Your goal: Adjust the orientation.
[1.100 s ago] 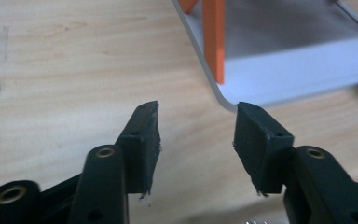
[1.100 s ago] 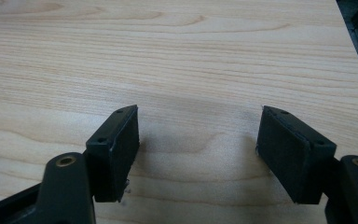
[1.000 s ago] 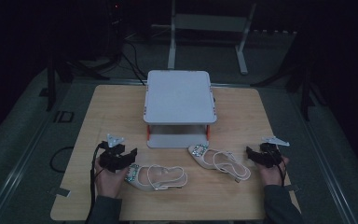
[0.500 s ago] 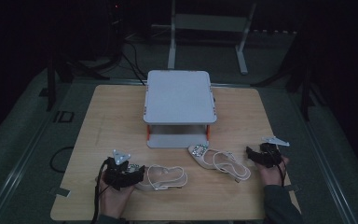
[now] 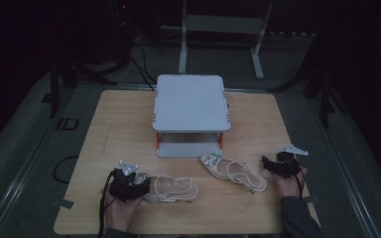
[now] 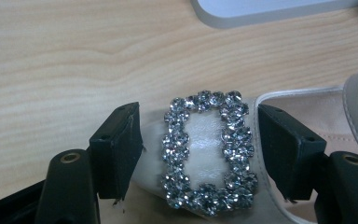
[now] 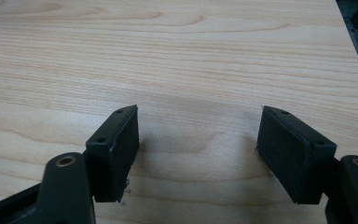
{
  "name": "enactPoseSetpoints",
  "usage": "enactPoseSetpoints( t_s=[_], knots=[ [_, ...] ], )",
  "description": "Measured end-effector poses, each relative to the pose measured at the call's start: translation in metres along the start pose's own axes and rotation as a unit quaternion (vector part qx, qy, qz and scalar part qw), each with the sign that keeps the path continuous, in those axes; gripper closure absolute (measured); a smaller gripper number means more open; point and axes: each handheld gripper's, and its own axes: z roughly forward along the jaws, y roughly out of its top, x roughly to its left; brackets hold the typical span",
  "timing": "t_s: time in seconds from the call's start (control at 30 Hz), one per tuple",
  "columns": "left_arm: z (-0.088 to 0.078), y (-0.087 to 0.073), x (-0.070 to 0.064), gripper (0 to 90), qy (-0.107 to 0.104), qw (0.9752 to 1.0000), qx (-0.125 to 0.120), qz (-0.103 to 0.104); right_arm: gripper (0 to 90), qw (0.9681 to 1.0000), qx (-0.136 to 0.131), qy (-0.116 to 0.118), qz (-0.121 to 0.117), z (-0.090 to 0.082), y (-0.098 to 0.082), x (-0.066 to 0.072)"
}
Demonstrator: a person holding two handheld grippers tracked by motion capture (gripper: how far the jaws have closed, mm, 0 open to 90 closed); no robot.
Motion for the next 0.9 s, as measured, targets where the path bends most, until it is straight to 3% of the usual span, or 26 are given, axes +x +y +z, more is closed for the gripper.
enactPoseSetpoints(
  t_s=[0.17,0.3,0.4,0.47,0.6,0.7,0.8,0.9],
  knots=[
    [0.003,0.006,0.006,33.1,0.017,0.9998,-0.007,0.003,29.5,1.0000,0.000,0.000,0.000,0.000,0.000,0.000],
    [0.008,0.011,0.014,32.3,0.011,0.9998,-0.015,0.001,29.5,1.0000,0.000,0.000,0.000,0.000,0.000,0.000],
    [0.012,0.013,0.019,30.8,0.005,0.9998,-0.016,-0.013,29.4,1.0000,0.000,0.000,0.000,0.000,0.000,0.000],
    [0.011,0.013,0.018,30.2,0.012,0.9997,-0.017,-0.014,29.5,1.0000,0.000,0.000,0.001,0.000,0.000,0.000],
    [0.003,0.010,0.017,24.9,0.038,0.9989,-0.007,-0.027,29.5,1.0000,0.000,-0.001,0.000,0.000,0.000,0.000],
    [-0.004,0.007,0.018,23.7,0.030,0.9988,-0.008,-0.038,29.4,1.0000,0.000,-0.001,0.000,0.000,0.000,0.000],
    [-0.004,0.005,0.014,24.2,0.020,0.9989,0.012,-0.040,29.5,1.0000,0.000,-0.001,0.000,0.000,0.000,0.000],
    [0.005,0.004,0.013,25.6,0.035,0.9982,0.029,-0.038,29.4,1.0000,0.000,-0.001,0.000,0.000,0.000,0.000]
  ],
)
